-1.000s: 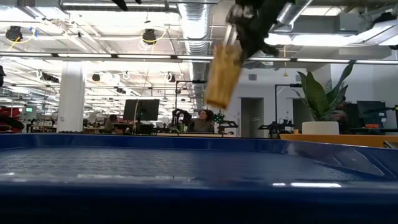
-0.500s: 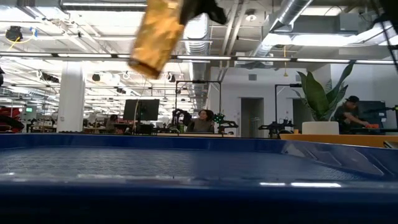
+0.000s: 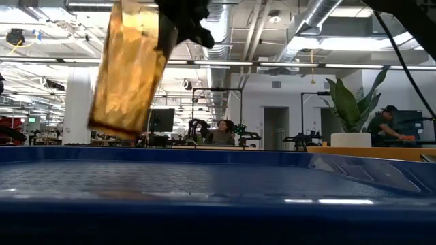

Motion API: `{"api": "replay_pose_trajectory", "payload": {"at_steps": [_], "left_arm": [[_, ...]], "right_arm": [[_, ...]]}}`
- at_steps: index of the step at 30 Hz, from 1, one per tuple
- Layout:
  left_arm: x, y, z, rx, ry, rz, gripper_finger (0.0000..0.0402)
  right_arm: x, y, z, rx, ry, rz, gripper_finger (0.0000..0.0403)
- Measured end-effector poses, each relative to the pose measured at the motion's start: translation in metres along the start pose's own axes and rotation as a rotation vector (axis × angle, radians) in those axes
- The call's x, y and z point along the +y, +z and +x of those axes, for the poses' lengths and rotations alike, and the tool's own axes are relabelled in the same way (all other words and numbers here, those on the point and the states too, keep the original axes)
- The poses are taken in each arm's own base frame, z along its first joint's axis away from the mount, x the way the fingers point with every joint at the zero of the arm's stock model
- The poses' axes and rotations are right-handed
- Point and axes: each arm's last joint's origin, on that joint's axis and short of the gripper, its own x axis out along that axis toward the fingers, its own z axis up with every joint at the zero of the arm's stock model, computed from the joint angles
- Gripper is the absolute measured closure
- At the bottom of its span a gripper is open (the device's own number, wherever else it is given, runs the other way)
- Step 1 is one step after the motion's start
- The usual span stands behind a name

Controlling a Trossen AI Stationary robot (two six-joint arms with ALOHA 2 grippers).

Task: Pick and place plate/cup/fork/spoon on tray
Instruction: Put the orange glass cup on the top right of the blue tray

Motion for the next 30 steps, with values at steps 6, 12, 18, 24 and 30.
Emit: {"api": "replay_pose_trajectory", "payload": {"at_steps": [6,12,18,24,30], "left_arm": [[0.000,0.000,0.000,0.001,0.001,-0.017,0.0120],[0.000,0.000,0.000,0.003,0.001,-0.019,0.0120],[0.000,0.000,0.000,0.003,0.002,-0.018,0.0120],[0.000,0.000,0.000,0.003,0.002,-0.015,0.0120],[0.000,0.000,0.000,0.005,0.004,-0.013,0.0120]], "right_arm": [[-0.015,-0.001,0.022,0.039,-0.030,0.012,0.0378],[-0.018,0.003,0.021,0.009,-0.022,0.009,0.0378],[-0.021,0.003,0.021,0.019,-0.026,0.010,0.0370],[-0.020,0.004,0.021,0.008,-0.021,0.002,0.0356],[-0.021,0.006,0.021,-0.002,-0.020,0.005,0.0320]]}}
